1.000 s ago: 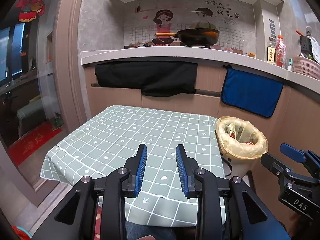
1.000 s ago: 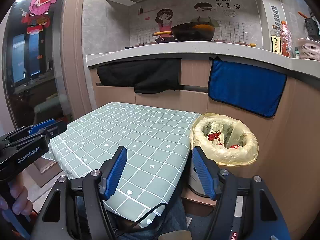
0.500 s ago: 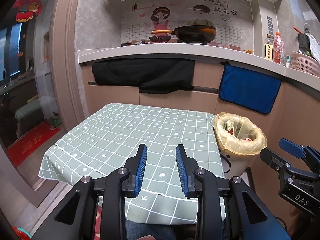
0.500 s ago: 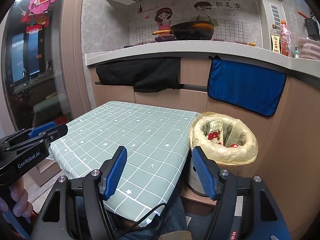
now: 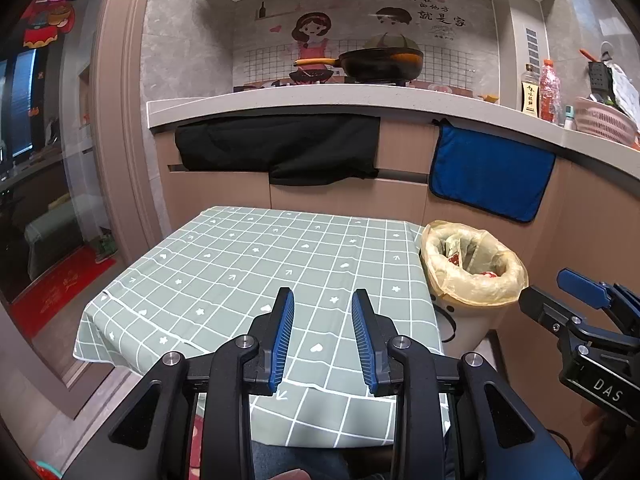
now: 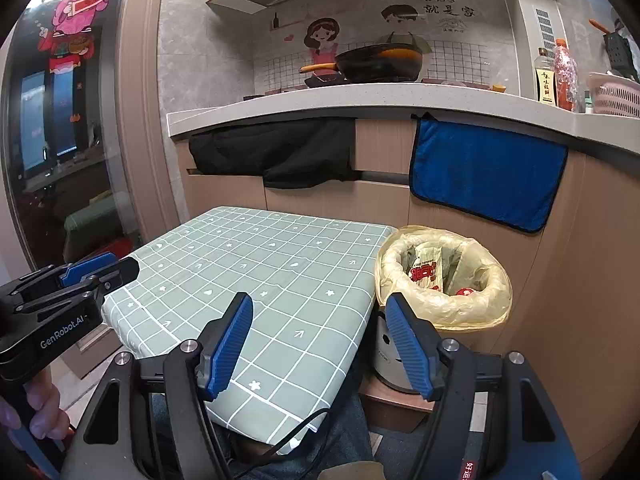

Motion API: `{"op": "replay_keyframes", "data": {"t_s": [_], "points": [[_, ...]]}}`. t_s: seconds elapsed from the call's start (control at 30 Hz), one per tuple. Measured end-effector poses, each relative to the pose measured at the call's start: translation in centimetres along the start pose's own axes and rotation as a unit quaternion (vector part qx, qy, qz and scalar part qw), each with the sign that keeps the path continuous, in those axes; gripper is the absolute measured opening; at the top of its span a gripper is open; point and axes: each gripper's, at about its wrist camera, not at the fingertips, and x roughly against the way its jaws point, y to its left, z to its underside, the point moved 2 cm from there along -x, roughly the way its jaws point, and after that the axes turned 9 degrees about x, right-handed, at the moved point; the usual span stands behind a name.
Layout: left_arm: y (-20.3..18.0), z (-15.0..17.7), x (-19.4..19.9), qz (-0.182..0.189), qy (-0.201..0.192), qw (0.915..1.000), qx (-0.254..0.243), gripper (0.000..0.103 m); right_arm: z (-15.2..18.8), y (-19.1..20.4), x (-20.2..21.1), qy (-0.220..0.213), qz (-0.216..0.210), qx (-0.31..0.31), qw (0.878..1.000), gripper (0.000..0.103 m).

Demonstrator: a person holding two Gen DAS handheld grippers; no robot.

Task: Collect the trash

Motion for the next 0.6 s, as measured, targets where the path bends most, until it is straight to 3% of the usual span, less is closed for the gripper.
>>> {"op": "replay_keyframes", "data": {"t_s": [0.6], "points": [[-0.93, 0.39, -0.13, 0.014, 0.004, 0.9998, -0.012, 0.031, 0.16, -0.26, -0.03, 0.001, 0.000, -0.002, 1.000, 0.067]]}}
